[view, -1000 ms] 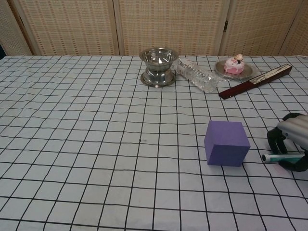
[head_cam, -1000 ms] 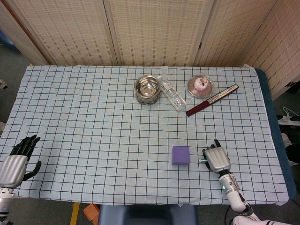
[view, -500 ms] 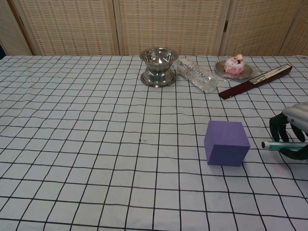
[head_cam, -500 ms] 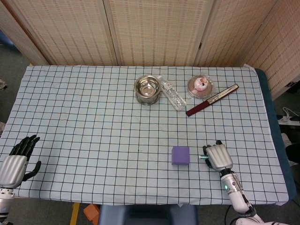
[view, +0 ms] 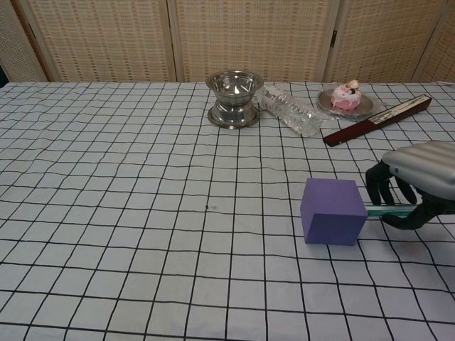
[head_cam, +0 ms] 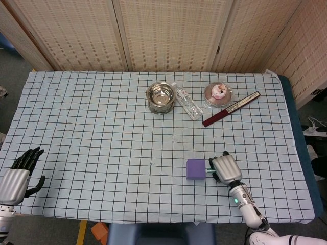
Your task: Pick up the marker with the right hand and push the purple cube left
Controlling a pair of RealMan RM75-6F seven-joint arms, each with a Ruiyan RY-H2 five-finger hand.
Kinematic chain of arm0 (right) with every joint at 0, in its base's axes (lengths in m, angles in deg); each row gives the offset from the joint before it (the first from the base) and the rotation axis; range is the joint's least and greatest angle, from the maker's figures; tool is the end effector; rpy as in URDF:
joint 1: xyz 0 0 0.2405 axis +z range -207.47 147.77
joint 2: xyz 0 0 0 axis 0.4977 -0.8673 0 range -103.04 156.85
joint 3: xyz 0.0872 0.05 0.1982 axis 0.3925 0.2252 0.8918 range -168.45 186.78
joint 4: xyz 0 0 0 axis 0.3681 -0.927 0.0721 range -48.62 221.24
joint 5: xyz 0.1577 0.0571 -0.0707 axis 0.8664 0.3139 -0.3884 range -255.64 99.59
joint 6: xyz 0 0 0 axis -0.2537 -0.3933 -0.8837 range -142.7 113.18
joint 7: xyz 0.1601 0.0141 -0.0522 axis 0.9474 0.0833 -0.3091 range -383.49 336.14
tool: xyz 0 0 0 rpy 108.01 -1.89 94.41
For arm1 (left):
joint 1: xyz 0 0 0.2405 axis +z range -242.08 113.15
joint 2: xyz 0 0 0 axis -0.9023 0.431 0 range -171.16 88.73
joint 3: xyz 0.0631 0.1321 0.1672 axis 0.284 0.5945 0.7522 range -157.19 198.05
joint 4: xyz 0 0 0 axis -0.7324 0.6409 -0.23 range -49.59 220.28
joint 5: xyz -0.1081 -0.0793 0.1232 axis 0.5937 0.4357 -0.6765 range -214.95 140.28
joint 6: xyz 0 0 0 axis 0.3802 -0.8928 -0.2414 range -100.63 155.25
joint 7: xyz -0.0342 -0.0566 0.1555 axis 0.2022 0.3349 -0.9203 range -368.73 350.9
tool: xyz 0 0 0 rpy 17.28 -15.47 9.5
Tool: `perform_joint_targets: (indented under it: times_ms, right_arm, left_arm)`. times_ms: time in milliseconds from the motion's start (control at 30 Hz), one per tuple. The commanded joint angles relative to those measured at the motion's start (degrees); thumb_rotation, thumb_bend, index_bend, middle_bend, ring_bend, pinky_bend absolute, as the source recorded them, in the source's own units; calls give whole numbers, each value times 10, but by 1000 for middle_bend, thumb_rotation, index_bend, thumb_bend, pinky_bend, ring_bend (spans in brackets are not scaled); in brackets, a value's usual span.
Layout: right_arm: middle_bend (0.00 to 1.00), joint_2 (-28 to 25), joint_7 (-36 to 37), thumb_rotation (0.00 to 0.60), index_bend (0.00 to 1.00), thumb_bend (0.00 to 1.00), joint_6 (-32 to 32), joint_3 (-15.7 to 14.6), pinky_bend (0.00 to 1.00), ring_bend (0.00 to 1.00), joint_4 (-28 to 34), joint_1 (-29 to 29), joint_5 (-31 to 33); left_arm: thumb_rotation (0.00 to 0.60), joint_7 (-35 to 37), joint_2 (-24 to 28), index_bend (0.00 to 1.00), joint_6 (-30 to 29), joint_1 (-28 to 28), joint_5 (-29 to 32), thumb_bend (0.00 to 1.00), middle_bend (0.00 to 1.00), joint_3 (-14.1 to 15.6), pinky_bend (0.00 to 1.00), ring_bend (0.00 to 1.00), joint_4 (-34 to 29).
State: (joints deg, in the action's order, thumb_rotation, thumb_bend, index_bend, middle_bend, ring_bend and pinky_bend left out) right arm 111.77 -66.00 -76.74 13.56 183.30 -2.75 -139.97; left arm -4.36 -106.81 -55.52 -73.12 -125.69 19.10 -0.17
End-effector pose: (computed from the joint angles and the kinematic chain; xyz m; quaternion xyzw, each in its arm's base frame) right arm -0.1819 -0.2636 0.0076 0.7629 -0.3591 0.2401 0.4809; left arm -0.2738 0.2159 0.1603 -0.6305 -0.3738 -0.3898 0.5575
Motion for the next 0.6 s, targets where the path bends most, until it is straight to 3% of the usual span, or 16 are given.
perform_joint_targets:
  times_ms: [33,600]
  right_arm:
    - [843,9,-8,600,966,435,4,4,284,587,0,8,9]
    - [843,111,-80,600,966,436,29,49,284,592,-27,107,99]
  left_arm:
    - [600,2,1,0,-1,0,-1,459,0,0,150,0,0]
    - [600,31,11,0,-6,2,-9,460,0,4,151,0,-1]
